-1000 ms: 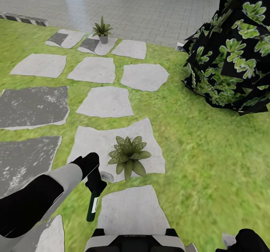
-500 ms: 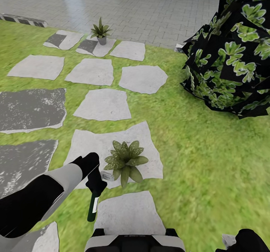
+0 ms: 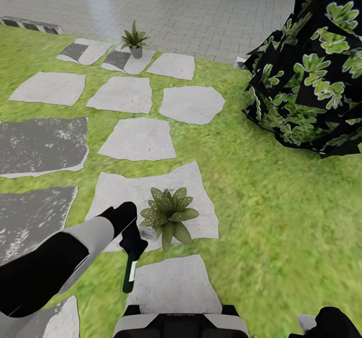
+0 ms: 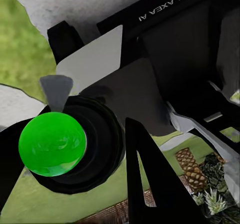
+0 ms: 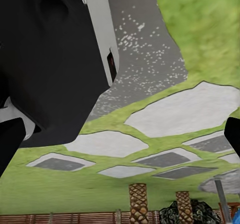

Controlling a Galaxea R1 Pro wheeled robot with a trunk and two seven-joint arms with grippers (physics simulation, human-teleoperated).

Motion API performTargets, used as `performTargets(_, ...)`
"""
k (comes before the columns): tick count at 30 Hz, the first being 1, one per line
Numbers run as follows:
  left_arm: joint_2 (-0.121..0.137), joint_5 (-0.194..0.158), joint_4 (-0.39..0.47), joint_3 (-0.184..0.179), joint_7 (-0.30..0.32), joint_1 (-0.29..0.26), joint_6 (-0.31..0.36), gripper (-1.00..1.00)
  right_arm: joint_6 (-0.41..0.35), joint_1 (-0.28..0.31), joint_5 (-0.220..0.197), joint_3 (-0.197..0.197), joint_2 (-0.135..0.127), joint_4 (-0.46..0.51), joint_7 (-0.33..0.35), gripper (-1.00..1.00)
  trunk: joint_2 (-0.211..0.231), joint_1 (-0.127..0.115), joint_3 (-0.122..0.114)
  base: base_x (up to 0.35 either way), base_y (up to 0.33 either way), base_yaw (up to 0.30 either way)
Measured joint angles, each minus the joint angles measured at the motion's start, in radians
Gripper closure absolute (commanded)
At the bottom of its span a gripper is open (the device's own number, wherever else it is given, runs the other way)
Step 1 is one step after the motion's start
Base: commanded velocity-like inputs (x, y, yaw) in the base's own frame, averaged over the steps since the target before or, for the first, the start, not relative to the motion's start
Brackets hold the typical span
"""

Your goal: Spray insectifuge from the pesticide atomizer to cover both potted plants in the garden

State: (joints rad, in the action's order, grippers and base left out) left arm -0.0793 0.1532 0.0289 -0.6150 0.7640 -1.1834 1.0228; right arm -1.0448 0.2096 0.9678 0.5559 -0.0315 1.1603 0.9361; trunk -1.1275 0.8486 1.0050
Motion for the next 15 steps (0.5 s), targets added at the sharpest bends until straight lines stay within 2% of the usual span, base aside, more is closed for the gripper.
performTargets(2,-0.013,0.001,0.002,-0.002,0.0,-0.004,0.0,1.0,0.0,0.0,0.0,0.0,0.0,0.0,0.0,-1.0,0.0,0.0,0.0,0.0,0.0,0.0)
performTargets(4,-0.019,0.001,0.001,-0.003,0.0,-0.037,-0.001,1.0,0.0,0.0,0.0,0.0,0.001,0.0,0.0,-1.0,0.0,0.0,0.0,0.0,0.0,0.0)
performTargets(7,-0.021,0.0,-0.001,-0.001,0.0,-0.067,-0.001,1.0,0.0,0.0,0.0,0.0,0.001,0.0,0.0,-1.0,0.0,0.0,0.0,0.0,0.0,0.0)
performTargets(15,-0.023,-0.001,0.0,0.0,0.0,-0.091,-0.001,1.0,0.0,0.0,-0.001,0.002,-0.001,0.001,0.001,-1.0,0.0,0.0,0.001,0.0,0.0,0.0)
